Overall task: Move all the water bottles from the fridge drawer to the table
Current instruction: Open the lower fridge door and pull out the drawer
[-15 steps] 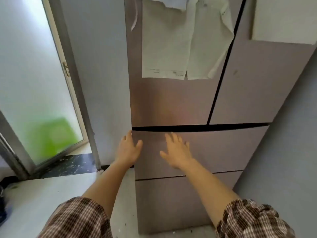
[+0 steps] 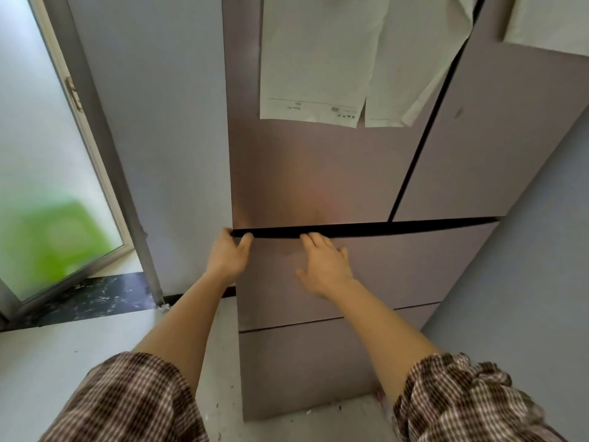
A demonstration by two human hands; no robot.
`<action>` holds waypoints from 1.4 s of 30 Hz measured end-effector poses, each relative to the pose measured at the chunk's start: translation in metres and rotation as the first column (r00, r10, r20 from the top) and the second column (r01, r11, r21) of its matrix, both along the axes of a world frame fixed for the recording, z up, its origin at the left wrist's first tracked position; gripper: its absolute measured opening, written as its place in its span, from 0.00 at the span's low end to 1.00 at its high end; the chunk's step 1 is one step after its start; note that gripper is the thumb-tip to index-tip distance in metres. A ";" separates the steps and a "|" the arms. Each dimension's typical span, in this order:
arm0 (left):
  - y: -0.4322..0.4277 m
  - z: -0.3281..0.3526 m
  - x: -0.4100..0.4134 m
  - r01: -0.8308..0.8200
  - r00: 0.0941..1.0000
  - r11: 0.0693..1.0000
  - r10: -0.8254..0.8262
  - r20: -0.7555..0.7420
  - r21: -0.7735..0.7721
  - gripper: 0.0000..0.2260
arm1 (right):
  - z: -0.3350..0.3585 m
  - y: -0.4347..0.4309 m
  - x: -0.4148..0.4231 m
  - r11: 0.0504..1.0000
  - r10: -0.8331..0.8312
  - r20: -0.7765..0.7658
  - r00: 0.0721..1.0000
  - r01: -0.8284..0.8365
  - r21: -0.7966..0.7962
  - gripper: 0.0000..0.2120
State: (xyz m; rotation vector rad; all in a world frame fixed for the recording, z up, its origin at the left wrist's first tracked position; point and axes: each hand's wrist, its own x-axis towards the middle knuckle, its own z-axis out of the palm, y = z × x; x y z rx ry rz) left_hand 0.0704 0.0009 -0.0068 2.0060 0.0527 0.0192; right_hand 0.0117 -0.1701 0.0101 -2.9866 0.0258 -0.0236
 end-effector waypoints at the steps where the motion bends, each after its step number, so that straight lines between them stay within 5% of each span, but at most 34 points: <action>1: 0.001 0.002 -0.002 0.016 1.000 1.000 -0.016 -0.017 0.005 0.18 | 0.001 0.000 -0.003 1.000 0.002 -0.007 1.000 -0.002 0.006 0.34; 5: 0.014 0.007 -0.024 0.128 0.980 0.991 -0.122 -0.160 0.031 0.20 | 0.002 -0.009 -0.024 0.999 0.036 0.006 0.999 -0.036 0.025 0.32; 8: 0.021 0.017 -0.050 0.237 0.929 0.971 -0.231 -0.290 -0.015 0.31 | 0.008 -0.020 -0.054 0.994 0.040 0.057 0.998 -0.046 0.099 0.27; 11: 0.012 0.032 -0.082 0.435 0.856 0.899 -0.428 -0.290 -0.041 0.37 | 0.011 -0.032 -0.090 0.980 0.006 0.106 0.994 -0.027 0.198 0.23; 18: -0.026 0.038 -0.147 0.743 0.660 0.664 -0.707 -0.255 0.082 0.27 | 0.011 -0.074 -0.167 0.946 -0.148 0.229 0.962 0.070 0.317 0.12; 23: -0.087 0.031 -0.172 0.848 0.528 0.506 -0.834 -0.162 0.158 0.20 | 0.024 -0.114 -0.206 0.886 -0.363 0.225 0.904 0.261 0.384 0.13; 27: -0.143 0.013 -0.191 0.871 0.472 0.442 -0.873 -0.121 0.214 0.23 | 0.031 -0.151 -0.243 0.858 -0.452 0.178 0.874 0.371 0.355 0.13; 34: -0.242 -0.010 -0.231 0.790 0.384 0.309 -0.923 -0.033 0.529 0.33 | 0.050 -0.227 -0.302 0.859 -0.493 0.068 0.867 0.474 0.192 0.24; 42: -0.348 -0.020 -0.239 0.618 0.277 0.220 -0.959 0.052 0.755 0.31 | 0.067 -0.337 -0.344 0.830 -0.528 -0.102 0.843 0.538 0.147 0.27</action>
